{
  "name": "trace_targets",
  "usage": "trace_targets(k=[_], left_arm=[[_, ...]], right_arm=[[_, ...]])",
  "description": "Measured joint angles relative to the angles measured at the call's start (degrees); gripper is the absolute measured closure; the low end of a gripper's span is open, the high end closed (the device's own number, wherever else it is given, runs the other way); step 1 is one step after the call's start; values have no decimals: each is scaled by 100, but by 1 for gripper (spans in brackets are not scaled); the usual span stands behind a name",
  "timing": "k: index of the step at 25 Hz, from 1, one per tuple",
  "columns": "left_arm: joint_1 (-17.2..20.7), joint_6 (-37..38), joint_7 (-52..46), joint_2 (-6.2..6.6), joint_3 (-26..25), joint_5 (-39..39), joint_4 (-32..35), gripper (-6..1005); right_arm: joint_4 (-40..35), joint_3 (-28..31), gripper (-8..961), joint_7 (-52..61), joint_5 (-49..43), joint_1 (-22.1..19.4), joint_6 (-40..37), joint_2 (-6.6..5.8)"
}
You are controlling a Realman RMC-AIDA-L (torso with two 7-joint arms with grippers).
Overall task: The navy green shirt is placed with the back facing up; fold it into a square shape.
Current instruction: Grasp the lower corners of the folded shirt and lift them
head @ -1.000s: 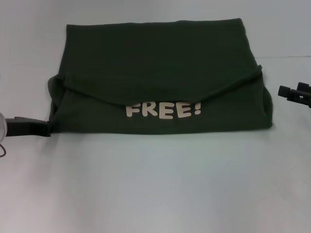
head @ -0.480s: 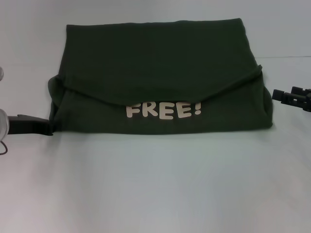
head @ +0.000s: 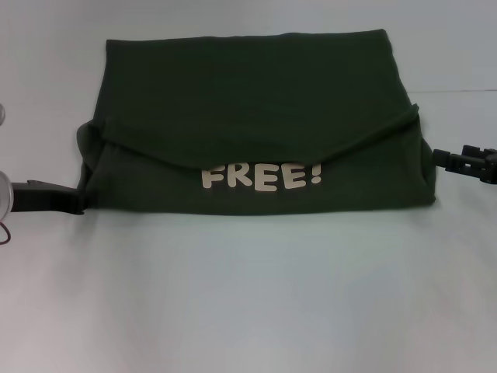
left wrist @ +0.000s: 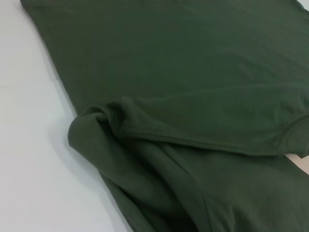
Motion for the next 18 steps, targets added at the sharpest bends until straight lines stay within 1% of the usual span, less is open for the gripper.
trace_targets(k=[12, 18], left_arm=[[-21, 4, -57, 3, 15, 79, 0, 955], [-57, 35, -69, 11, 15, 79, -8, 954]], right_arm=[[-2, -137, 21, -21, -110, -19, 21, 35], [-189, -143, 22, 103, -422, 23, -16, -3]])
